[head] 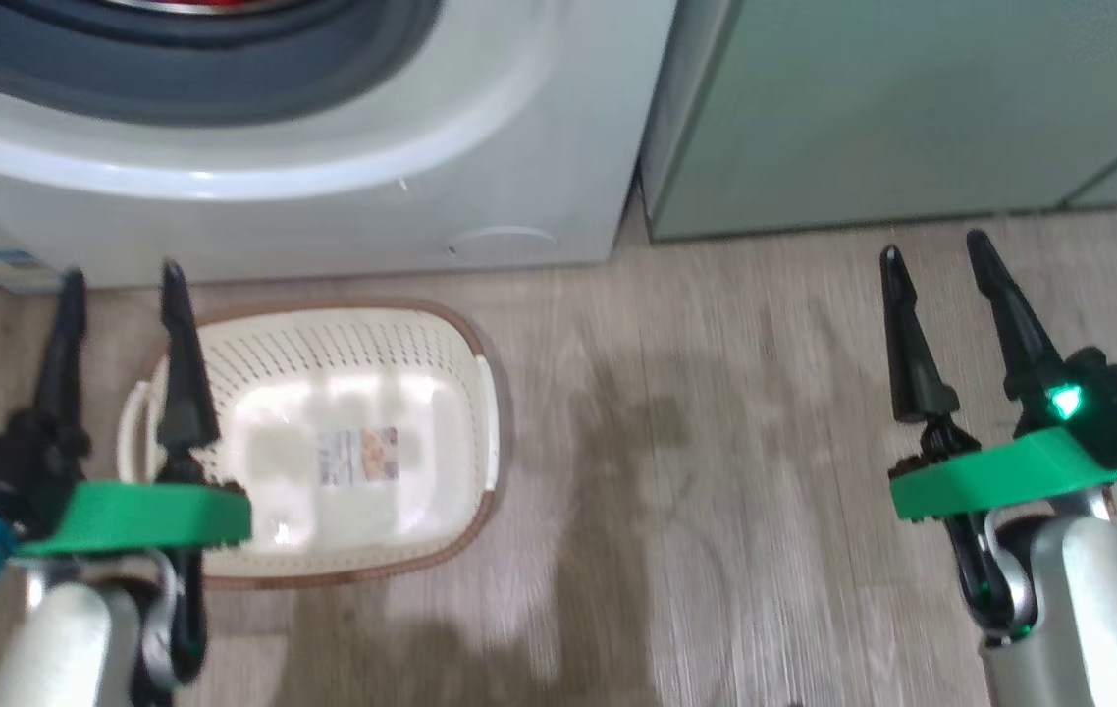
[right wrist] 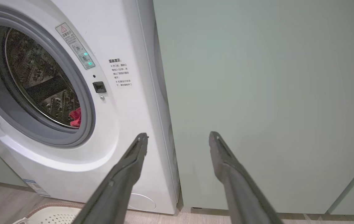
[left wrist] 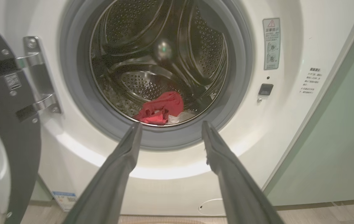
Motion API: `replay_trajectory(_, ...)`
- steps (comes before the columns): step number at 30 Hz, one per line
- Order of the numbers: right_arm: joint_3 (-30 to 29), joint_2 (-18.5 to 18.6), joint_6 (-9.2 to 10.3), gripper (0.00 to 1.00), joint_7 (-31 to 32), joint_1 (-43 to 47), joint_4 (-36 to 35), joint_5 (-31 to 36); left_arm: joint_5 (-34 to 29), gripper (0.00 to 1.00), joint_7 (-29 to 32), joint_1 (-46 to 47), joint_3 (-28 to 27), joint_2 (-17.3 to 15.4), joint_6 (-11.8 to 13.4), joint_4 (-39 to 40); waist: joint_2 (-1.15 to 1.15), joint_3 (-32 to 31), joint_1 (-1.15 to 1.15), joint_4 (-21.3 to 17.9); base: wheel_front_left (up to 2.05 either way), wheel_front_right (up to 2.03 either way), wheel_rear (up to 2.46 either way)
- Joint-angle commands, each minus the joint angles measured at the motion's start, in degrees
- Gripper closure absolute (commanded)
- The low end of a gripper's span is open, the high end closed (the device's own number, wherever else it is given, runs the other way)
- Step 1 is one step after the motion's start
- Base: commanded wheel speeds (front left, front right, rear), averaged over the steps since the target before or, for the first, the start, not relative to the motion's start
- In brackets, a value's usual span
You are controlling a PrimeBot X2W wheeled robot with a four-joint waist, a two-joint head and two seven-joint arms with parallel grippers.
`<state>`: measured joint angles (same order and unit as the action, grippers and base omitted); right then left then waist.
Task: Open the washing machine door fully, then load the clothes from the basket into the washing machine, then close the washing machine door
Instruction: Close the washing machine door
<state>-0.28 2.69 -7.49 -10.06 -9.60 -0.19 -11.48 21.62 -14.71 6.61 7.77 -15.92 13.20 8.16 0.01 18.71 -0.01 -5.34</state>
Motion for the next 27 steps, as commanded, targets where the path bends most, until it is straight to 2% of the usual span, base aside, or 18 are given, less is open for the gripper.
replay_trajectory(1, 0.62, 0.19, 0.00, 0.00, 0.48, 1.02, -1.58, 0.57, -0.60, 0.00, -0.27, 0.01, -1.35, -0.04, -0.41, 1.38, -0.01, -3.20, 0.01, 1.76, 0.00, 0.00, 0.00)
replay_trajectory(11, -0.55, 0.19, 0.00, 0.00, 3.12, 6.35, -2.69, 1.39, -1.78, 0.00, -0.29, -5.53, 0.74, 2.59, -3.53, -1.66, -0.01, -10.63, 0.01, 3.02, 0.00, 0.00, 0.00)
replay_trajectory(27, -2.05, 0.19, 0.00, 0.00, 5.73, 13.05, -6.95, 1.41, -4.80, 0.00, -0.29, -10.16, 0.48, 2.77, -3.61, -4.46, -0.01, -16.09, 0.01, 2.40, 0.00, 0.00, 0.00)
